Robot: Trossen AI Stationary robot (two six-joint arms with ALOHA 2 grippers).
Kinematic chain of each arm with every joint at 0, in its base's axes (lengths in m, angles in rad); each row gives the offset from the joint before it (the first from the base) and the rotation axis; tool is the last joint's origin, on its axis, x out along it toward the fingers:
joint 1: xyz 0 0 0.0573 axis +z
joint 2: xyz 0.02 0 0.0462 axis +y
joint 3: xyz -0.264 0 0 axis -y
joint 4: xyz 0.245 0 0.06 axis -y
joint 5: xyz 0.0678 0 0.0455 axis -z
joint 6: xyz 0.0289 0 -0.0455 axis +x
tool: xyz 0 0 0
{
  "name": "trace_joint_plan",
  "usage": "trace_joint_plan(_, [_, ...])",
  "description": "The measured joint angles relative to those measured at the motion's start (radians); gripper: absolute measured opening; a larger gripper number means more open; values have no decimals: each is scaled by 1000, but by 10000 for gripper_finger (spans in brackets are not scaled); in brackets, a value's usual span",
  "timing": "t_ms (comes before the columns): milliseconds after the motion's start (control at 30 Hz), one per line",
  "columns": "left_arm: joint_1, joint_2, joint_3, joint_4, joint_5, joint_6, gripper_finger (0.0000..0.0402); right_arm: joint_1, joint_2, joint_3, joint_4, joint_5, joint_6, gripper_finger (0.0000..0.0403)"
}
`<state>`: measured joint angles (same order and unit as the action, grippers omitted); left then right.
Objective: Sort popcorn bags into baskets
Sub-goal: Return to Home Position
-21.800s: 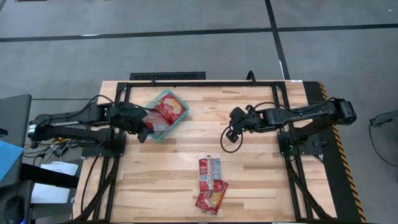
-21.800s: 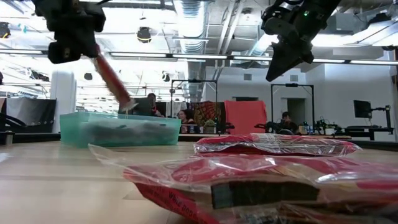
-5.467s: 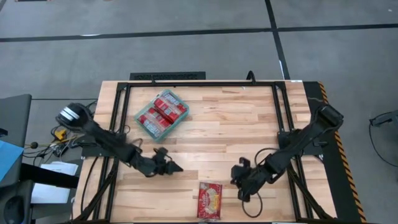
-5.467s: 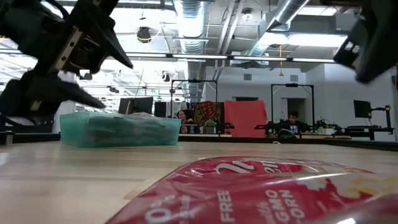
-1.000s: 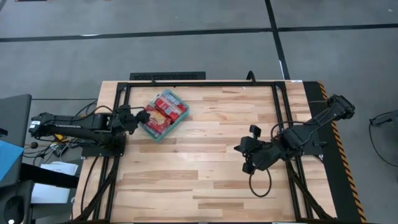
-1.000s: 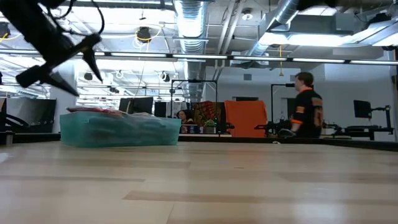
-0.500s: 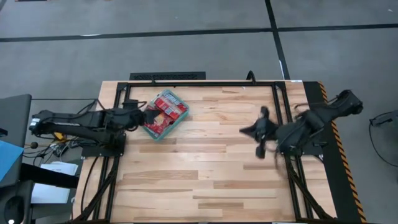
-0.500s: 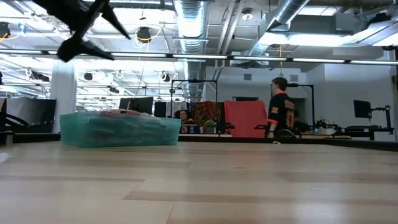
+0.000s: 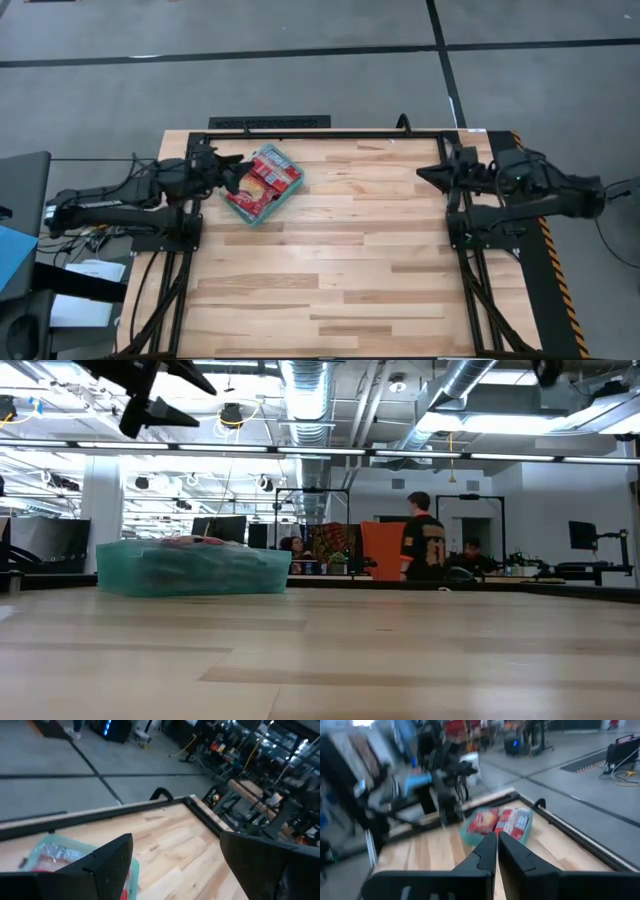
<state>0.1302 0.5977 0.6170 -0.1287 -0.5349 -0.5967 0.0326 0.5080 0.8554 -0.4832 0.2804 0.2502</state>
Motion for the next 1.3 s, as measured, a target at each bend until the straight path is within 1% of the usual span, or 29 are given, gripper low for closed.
trace_joint_plan(100, [5, -88, -40, 11, -17, 25, 287, -52, -117, -121, 75, -20, 59, 43])
trace_joint_plan(233, [5, -257, -149, 17, -8, 4, 287, -82, -239, -241, 97, -24, 131, 36])
trace_joint_plan(300, [5, -346, -222, 59, 48, -20, 287, -82, -297, -284, 127, -30, 142, 33])
trace_joint_plan(433, [4, -492, -390, 233, 216, -17, 287, -79, -401, -362, 132, -47, 142, 27])
trace_joint_plan(500, [4, -550, -472, 328, 259, -17, 287, -79, -454, -408, 135, -46, 156, 25])
trace_joint_plan(567, [4, -592, -552, 375, 287, -26, 287, -79, -502, -462, 148, -47, 181, 25])
trace_joint_plan(633, [0, -595, -607, 392, 297, -58, 287, -79, -504, -519, 180, -48, 205, 28])
trace_joint_plan(700, [-10, -584, -603, 322, 281, -81, 287, -79, -501, -563, 203, -52, 220, 32])
trace_joint_plan(767, [-28, -550, -606, 298, 252, -81, 287, -79, -482, -610, 285, -58, 225, 36])
trace_joint_plan(833, [-47, -541, -606, 297, 234, -62, 287, -79, -484, -670, 298, -70, 233, 39])
trace_joint_plan(1000, [-87, -532, -607, 296, 188, -5, 287, -79, -494, -799, 406, -78, 270, 39])
trace_joint_plan(1133, [-99, -532, -607, 297, 178, -9, 287, -79, -468, -837, 537, -106, 247, 36])
trace_joint_plan(1300, [-99, -532, -607, 293, 182, -113, 287, -81, -469, -839, 540, -64, 142, 31])
